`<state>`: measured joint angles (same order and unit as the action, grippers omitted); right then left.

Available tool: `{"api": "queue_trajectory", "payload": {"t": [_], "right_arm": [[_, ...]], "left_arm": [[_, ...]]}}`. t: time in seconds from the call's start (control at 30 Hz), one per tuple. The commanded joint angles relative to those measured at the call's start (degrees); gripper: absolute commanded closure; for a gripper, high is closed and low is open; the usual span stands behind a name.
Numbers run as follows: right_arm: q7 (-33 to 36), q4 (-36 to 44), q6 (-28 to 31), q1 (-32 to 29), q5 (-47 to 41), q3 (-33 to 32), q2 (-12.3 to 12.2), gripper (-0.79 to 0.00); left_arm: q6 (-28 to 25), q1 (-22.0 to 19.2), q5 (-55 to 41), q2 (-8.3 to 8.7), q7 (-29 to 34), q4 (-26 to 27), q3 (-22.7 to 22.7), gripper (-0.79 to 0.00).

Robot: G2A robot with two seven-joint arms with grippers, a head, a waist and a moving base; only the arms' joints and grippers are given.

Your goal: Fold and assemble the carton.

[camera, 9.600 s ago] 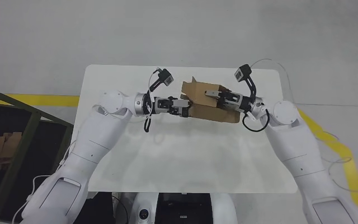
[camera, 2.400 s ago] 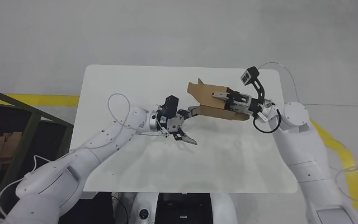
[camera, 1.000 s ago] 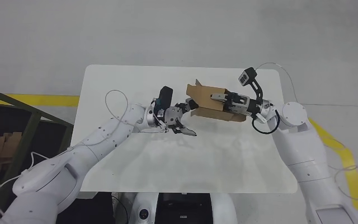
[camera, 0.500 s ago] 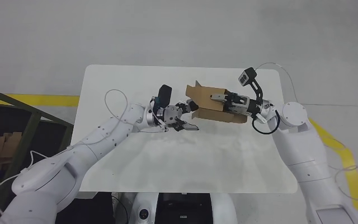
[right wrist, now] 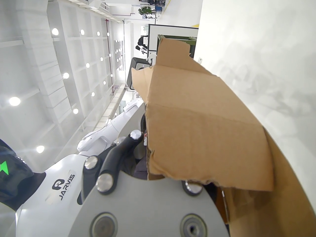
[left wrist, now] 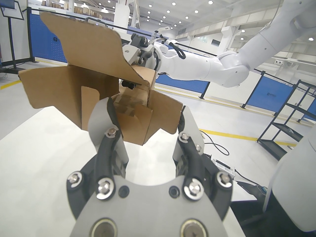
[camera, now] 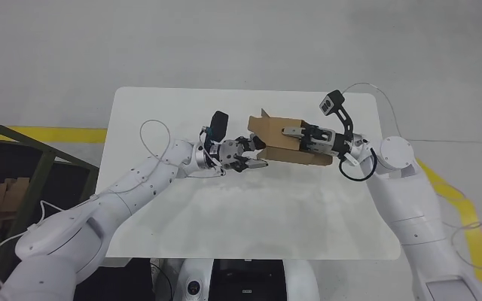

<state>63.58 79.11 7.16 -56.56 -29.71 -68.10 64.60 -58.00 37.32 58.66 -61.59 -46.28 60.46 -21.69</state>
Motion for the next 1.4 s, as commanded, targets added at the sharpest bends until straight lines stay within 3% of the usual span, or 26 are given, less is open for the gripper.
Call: {"api": "queue_trajectory", "payload": {"t": [0.0,0.4,0.97,1.37], "right_arm": [[0.1,0.1,0.0,0.0,0.0,0.1,0.0,0.000],[0.5,0.5,0.2,-0.2,-0.1,0.1,-0.1,0.000],[1.1,0.2,1.0,-0.6,-1.3,-0.3,-0.3,0.000],[1.5,0.8,1.2,-0.8,-1.4,-0.3,-0.4,0.000]], "left_arm": [[0.0,-0.3,-0.3,-0.02,0.0,-0.1,0.5,-0.446],[0.0,-1.6,-2.7,-0.15,0.0,-1.2,2.4,-0.413],[0.0,-2.0,-4.8,-0.04,0.0,-2.0,3.3,-0.443],[0.0,-2.4,-8.9,0.24,0.0,-2.3,4.6,-0.385]]}}
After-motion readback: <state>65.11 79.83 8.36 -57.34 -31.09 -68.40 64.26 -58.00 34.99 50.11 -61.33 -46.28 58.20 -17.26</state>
